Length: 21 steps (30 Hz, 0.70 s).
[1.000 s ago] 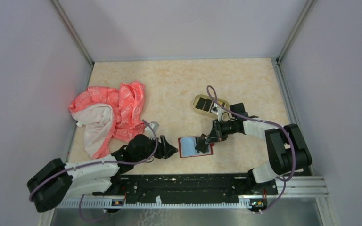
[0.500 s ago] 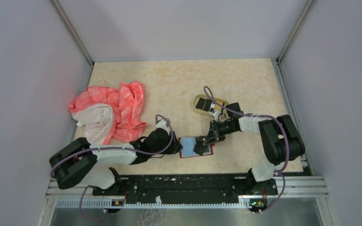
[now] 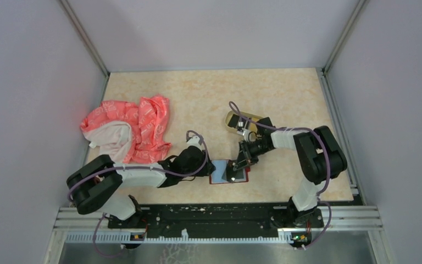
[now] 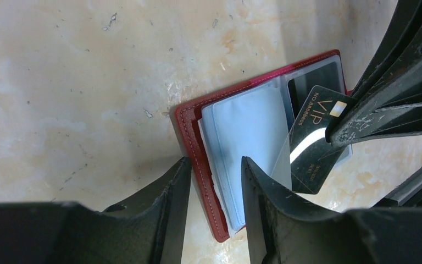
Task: Put the credit cards into the card holder
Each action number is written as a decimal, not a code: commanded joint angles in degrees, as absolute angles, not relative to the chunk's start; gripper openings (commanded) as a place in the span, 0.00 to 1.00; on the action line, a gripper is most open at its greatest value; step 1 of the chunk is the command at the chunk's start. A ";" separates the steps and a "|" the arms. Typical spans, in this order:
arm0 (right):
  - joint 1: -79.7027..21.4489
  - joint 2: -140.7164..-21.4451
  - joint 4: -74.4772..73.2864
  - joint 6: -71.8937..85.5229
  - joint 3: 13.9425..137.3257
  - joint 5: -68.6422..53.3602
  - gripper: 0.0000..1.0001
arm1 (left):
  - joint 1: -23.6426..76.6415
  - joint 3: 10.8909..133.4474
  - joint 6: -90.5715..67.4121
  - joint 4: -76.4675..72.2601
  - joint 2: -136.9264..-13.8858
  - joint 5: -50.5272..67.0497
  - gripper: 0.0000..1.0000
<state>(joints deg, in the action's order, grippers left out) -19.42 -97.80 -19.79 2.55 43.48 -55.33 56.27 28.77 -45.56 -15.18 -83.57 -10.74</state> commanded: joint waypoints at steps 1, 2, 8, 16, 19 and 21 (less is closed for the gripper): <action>-20.26 -99.76 -22.96 0.27 46.25 -54.40 0.00 | 56.47 29.27 -43.82 -10.33 -86.24 -12.94 0.46; -20.29 -100.12 -23.38 0.26 46.45 -54.16 0.00 | 56.50 29.46 -43.71 -10.27 -86.53 -13.16 0.46; -20.57 -101.88 -26.82 -1.75 48.53 -51.88 0.00 | 56.36 30.78 -42.08 -10.26 -87.98 -14.61 0.45; -20.65 -105.69 -30.24 -3.08 50.97 -52.98 0.01 | 55.71 32.56 -38.99 -10.94 -90.01 -14.71 0.45; -20.65 -106.09 -30.30 -2.68 51.22 -52.94 0.03 | 55.55 32.85 -38.43 -11.27 -90.51 -14.55 0.45; -20.65 -106.56 -30.62 -2.49 51.60 -52.99 0.04 | 55.46 32.87 -38.19 -11.55 -90.44 -14.50 0.44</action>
